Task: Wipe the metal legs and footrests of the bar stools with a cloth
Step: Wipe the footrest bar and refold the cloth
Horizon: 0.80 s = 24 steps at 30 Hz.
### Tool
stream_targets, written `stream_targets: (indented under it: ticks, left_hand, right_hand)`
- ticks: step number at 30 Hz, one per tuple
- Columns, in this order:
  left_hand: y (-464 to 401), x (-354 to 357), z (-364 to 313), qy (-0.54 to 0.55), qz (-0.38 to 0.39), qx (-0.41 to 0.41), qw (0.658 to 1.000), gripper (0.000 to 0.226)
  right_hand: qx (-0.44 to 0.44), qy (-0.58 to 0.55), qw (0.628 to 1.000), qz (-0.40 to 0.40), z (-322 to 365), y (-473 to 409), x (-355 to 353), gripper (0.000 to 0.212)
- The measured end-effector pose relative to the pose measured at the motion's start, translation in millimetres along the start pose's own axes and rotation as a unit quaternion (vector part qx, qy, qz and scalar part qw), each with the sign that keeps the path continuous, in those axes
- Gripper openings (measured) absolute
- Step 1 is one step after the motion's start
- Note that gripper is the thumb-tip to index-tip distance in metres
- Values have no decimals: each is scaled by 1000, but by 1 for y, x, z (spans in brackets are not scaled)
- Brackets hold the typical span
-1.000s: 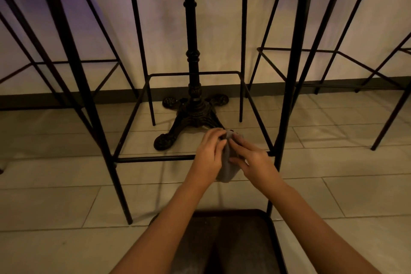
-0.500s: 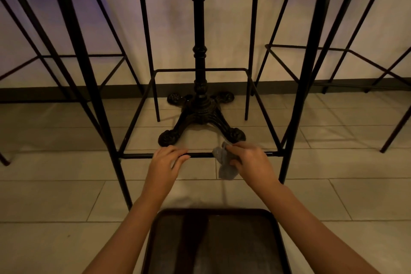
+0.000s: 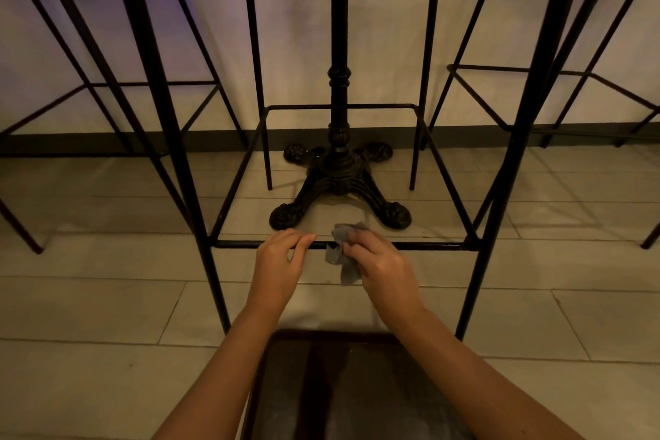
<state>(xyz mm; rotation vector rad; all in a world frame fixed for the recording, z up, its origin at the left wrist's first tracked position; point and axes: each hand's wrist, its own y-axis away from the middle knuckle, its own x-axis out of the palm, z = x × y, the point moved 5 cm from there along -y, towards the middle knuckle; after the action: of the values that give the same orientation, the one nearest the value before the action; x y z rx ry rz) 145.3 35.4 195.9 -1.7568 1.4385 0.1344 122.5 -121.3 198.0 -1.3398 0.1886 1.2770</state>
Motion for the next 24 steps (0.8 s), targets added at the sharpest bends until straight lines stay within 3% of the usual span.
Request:
stream_targets:
  ticks: [2,7,10,13,16,18,21,24]
  left_hand:
    - [0,0,0,1,-1,-3,1000,12]
    - [0,0,-1,-3,-2,-5,1000,12]
    - [0,2,-1,-6,0,-3,1000,11]
    - [1,1,-1,-6,-5,-1,1000,11]
    - [1,1,-2,-3,-8,-1,1000,12]
    - [2,2,-2,-9,0,7,1000,12]
    - [7,3,0,-13,25,12,1000,18]
    - [14,4,4,-24,37,34,998,40]
  right_hand:
    - [-14,-22,999,-23,3,0,-2,16]
    - [-40,-65,997,1,17,11,-11,21]
    - [3,-115,993,0,13,31,-28,24]
    - [60,-91,991,-72,-10,49,-62,26]
    - [121,-44,985,-114,-41,63,-94,45]
    - [134,-2,983,-128,-55,67,-107,47]
    - [148,16,983,-108,-74,69,-102,48]
    - [166,16,984,-64,-87,72,-83,50]
